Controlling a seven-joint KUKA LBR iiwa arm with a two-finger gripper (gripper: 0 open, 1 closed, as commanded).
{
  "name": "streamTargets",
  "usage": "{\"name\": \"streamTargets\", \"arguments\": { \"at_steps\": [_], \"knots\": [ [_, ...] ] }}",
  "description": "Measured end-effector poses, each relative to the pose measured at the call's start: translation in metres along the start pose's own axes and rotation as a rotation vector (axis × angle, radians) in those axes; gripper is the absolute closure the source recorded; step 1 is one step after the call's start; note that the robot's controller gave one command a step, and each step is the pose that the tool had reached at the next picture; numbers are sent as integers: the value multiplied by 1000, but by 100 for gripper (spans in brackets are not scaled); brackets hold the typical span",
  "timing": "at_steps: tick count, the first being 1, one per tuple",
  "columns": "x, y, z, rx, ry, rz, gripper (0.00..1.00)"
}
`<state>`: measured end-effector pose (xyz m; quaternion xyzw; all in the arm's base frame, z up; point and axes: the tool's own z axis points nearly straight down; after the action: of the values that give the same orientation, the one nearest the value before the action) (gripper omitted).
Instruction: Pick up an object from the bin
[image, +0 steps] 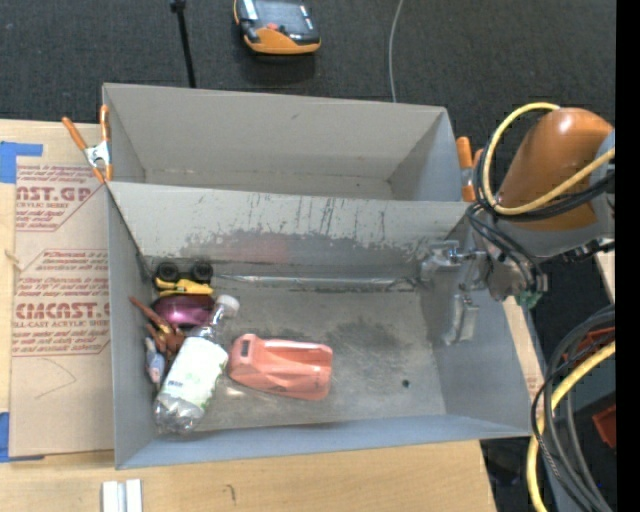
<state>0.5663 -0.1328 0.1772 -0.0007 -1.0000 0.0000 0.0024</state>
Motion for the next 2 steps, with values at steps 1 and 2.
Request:
{"name": "streamTargets", "arguments": {
  "at_steps": [1,2],
  "knots": [
    [-1,1,-5,1,-7,-1,0],
    [18,51,34,0,-10,69,0]
  ]
}}
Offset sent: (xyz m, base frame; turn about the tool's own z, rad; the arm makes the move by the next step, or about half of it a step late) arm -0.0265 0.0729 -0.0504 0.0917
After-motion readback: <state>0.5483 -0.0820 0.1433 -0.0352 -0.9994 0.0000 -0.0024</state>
